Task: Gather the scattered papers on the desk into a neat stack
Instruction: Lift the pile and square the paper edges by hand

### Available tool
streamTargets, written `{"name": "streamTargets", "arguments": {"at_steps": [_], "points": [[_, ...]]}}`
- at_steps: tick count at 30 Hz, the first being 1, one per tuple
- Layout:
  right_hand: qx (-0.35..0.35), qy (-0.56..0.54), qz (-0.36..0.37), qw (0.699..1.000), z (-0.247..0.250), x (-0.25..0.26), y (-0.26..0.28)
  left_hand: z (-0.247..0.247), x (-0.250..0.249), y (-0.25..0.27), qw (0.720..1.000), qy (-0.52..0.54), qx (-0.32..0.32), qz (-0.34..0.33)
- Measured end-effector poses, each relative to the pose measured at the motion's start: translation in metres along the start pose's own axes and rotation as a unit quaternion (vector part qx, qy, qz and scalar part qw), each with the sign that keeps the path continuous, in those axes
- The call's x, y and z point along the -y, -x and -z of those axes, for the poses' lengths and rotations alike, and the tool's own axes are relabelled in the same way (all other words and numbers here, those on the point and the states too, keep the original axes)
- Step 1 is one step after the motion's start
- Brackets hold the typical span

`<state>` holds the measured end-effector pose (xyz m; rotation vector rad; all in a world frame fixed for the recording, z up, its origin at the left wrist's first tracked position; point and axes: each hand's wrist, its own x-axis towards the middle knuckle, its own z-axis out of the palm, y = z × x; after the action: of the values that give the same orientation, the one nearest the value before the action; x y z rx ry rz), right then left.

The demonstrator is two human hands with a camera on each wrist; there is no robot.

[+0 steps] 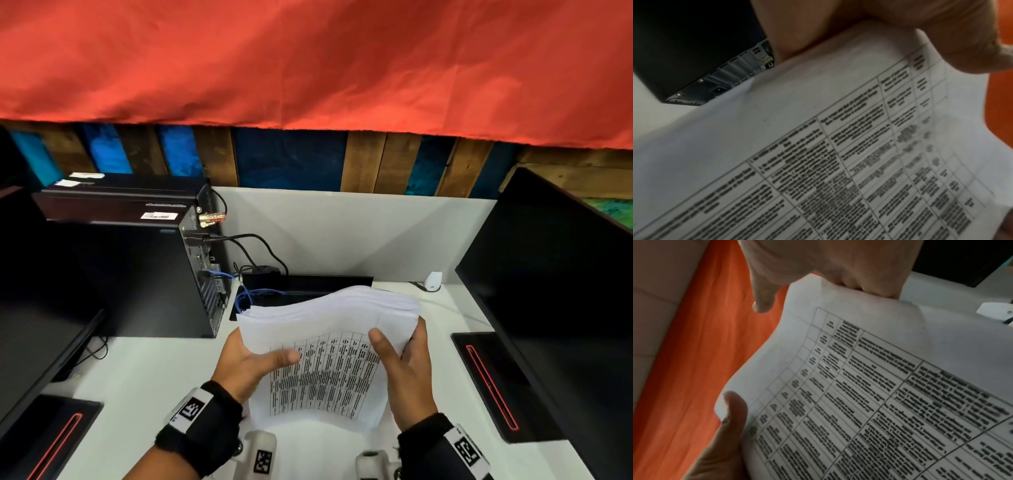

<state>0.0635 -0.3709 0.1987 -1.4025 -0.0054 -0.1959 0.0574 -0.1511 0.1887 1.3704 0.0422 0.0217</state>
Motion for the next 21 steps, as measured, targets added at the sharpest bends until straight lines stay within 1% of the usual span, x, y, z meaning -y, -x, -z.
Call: {"name": "streamTargets", "arguments": {"at_steps": [2, 5, 7, 9, 10, 11, 13, 16, 17, 18, 19, 21], "points": [[-0.007, 0.001, 0.018, 1.000, -0.002, 0.001, 0.001, 0.000, -0.002, 0.001, 1.000, -0.002, 0.001, 0.000], [-0.014, 0.011, 0.063, 0.998, -0.003, 0.005, 0.001, 0.000, -0.003, 0.003, 1.000, -0.011, 0.007, -0.006], [-0.006, 0.063, 0.100, 0.993, -0.005, 0.006, 0.003, -0.002, -0.004, 0.004, 0.999, -0.024, 0.021, -0.015], [-0.010, 0.132, 0.141, 0.981, -0.008, 0.009, 0.006, -0.005, -0.006, 0.005, 0.999, -0.022, 0.022, -0.038], [-0.012, 0.167, 0.155, 0.974, -0.009, 0.009, 0.007, -0.008, -0.007, 0.006, 0.999, -0.007, 0.010, -0.048], [-0.013, 0.194, 0.161, 0.968, -0.010, 0.008, 0.007, -0.010, -0.010, 0.007, 0.998, 0.013, -0.016, -0.056], [-0.017, 0.220, 0.156, 0.963, -0.012, 0.005, 0.009, -0.016, -0.017, 0.009, 0.993, 0.031, -0.086, -0.082], [-0.025, 0.226, 0.158, 0.961, -0.013, 0.003, 0.010, -0.024, -0.031, 0.010, 0.971, -0.035, -0.189, -0.139], [-0.029, 0.221, 0.164, 0.961, -0.012, 0.003, 0.010, -0.026, -0.036, 0.008, 0.962, -0.042, -0.226, -0.146], [-0.031, 0.220, 0.172, 0.960, -0.012, 0.004, 0.010, -0.026, -0.039, 0.006, 0.957, -0.034, -0.248, -0.147], [-0.029, 0.222, 0.184, 0.957, -0.011, 0.005, 0.010, -0.028, -0.042, 0.004, 0.956, -0.027, -0.256, -0.138], [-0.022, 0.230, 0.203, 0.952, -0.009, 0.006, 0.010, -0.031, -0.045, 0.004, 0.961, -0.026, -0.252, -0.110]]}}
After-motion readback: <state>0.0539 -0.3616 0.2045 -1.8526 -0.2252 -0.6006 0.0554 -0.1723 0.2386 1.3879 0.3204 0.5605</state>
